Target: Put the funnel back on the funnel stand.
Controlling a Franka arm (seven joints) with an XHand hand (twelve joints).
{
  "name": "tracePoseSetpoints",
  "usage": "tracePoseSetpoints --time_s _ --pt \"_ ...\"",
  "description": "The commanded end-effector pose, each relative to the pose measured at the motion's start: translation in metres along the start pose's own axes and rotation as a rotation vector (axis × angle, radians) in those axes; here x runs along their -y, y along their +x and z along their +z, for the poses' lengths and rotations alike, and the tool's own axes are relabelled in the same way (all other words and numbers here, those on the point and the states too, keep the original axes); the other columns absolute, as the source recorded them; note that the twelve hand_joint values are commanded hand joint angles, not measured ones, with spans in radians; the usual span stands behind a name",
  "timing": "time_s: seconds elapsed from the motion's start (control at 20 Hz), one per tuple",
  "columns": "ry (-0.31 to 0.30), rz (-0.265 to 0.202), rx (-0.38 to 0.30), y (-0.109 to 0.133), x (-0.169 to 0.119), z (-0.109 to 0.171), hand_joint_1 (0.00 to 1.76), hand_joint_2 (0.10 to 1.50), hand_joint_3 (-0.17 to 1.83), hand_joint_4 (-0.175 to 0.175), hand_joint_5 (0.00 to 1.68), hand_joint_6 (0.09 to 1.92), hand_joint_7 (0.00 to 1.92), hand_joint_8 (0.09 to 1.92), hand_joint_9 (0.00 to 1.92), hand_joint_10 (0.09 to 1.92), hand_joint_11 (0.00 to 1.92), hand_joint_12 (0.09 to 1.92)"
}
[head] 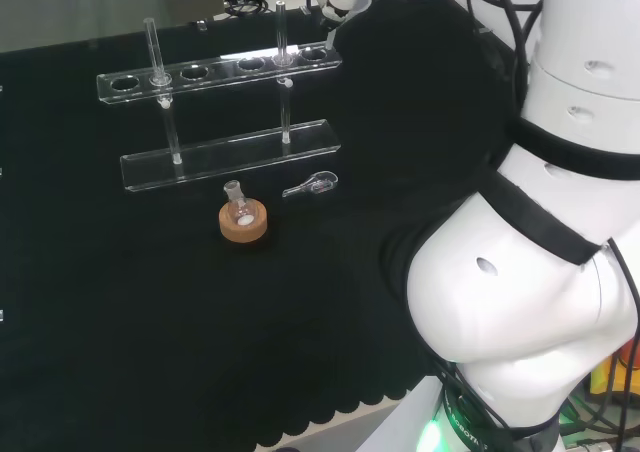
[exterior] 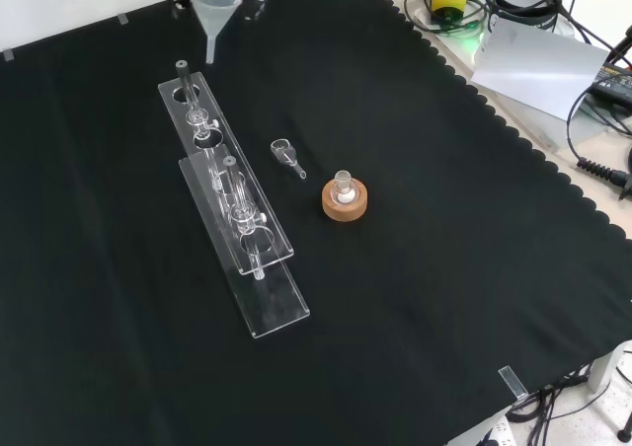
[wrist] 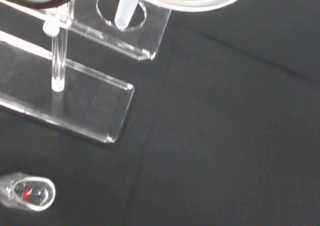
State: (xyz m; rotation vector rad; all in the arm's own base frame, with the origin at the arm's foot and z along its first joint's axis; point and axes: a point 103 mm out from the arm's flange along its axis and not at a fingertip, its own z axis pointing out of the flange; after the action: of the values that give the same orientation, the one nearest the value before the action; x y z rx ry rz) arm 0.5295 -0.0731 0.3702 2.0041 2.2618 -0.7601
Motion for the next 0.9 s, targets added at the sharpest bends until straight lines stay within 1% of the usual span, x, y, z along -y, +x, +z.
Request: tracePoseSetpoints --time_s 0.05,0.4,0.5,0.7,0.9 --pt "-0.006 -0.013 0.005 -0.008 -0.023 -0.004 0.84 0.73 0.71 -0.015 0.64 0.80 0.62 0.70 1.08 0.55 0.48 1.29" --pt "-0.005 -0.015 -0.005 -0.009 -0.029 -0.003 0.84 0.73 0.71 -0.016 0.65 0.80 0.63 0.70 1.08 0.55 0.48 1.29" --pt "0.001 -0.019 -0.007 -0.007 -0.036 0.000 0.84 0.73 0.71 -0.016 0.65 0.80 0.63 0.70 1.08 0.55 0.48 1.29" --pt "-0.019 -0.029 -0.014 -0.005 -0.045 0.006 0.84 0.73 0.71 -0.017 0.66 0.80 0.63 0.70 1.07 0.55 0.48 1.29" --pt "-0.017 -0.035 -0.017 -0.003 -0.051 0.009 0.84 0.73 0.71 -0.017 0.66 0.80 0.63 0.70 1.07 0.55 0.48 1.29"
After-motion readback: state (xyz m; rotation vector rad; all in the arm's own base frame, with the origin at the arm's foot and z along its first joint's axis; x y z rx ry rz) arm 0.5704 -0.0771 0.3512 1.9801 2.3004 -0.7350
